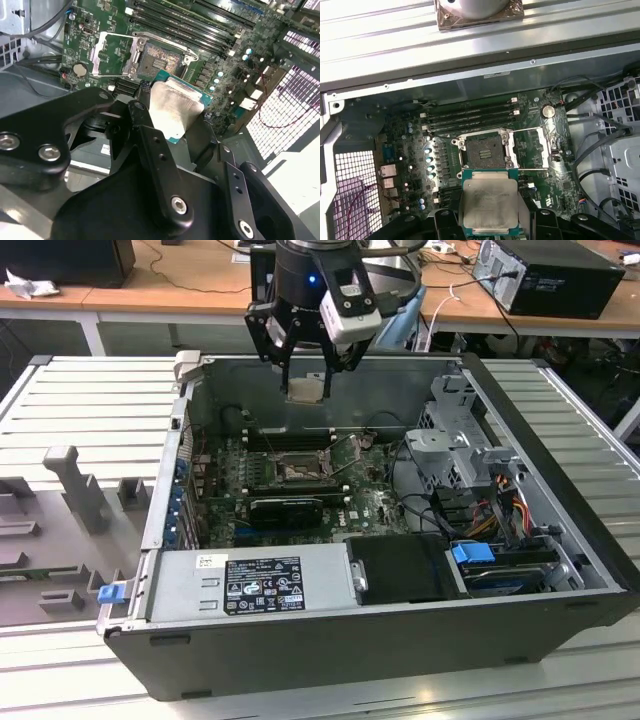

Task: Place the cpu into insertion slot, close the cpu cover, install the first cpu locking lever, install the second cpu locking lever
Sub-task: 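Place the cpu into insertion slot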

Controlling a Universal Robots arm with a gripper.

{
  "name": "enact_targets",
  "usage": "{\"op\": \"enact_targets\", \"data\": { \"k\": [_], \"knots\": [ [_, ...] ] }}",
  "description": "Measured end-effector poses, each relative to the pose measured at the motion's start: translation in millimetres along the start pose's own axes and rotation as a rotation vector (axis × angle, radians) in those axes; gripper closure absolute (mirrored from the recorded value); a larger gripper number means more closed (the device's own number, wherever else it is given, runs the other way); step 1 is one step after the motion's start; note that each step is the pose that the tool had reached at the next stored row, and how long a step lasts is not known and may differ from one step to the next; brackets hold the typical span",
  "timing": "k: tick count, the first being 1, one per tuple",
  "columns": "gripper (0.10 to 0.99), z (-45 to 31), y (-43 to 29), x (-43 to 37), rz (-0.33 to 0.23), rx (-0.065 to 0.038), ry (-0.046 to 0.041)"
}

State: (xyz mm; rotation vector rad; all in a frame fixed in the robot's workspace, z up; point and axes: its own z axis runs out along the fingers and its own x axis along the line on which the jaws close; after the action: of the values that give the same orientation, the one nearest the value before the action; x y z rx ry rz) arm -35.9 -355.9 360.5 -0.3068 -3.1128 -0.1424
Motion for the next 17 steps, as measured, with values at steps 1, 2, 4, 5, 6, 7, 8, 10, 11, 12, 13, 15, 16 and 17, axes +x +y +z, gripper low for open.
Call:
{"op": "enact_targets", "data": {
  "k": [1, 2, 4, 5, 6, 7, 8, 10, 11, 12, 13, 15, 16, 17],
  "knots": [
    [0.557, 0.0, 0.0, 0.0, 0.016, 0.000, -0.0014],
    [0.557, 0.0, 0.0, 0.0, 0.035, -0.001, -0.0031],
    [0.557, 0.4, -0.1, 0.0, 0.048, -0.001, -0.0042],
    [0.557, 1.2, -0.2, 0.0, 0.049, -0.001, -0.0034],
    [0.557, 2.3, -0.4, -0.1, 0.049, 0.000, -0.0018],
    [0.557, 3.6, -0.5, -0.1, 0.049, 0.000, -0.0016],
    [0.557, 4.3, -0.6, -0.1, 0.050, 0.000, -0.0016],
    [0.557, 4.6, -0.6, -0.2, 0.065, 0.001, -0.0032],
    [0.557, 4.8, -0.6, -0.1, 0.078, 0.000, -0.0043],
    [0.557, 5.3, -0.6, -0.2, 0.097, 0.000, -0.0061],
    [0.557, 5.9, -0.7, -0.2, 0.126, 0.000, -0.0088],
    [0.557, 6.5, -0.8, -0.2, 0.153, 0.000, -0.0112],
    [0.557, 7.0, -0.8, -0.2, 0.174, -0.001, -0.0132],
    [0.557, 7.4, -0.9, -0.2, 0.187, -0.001, -0.0143]
  ]
}}
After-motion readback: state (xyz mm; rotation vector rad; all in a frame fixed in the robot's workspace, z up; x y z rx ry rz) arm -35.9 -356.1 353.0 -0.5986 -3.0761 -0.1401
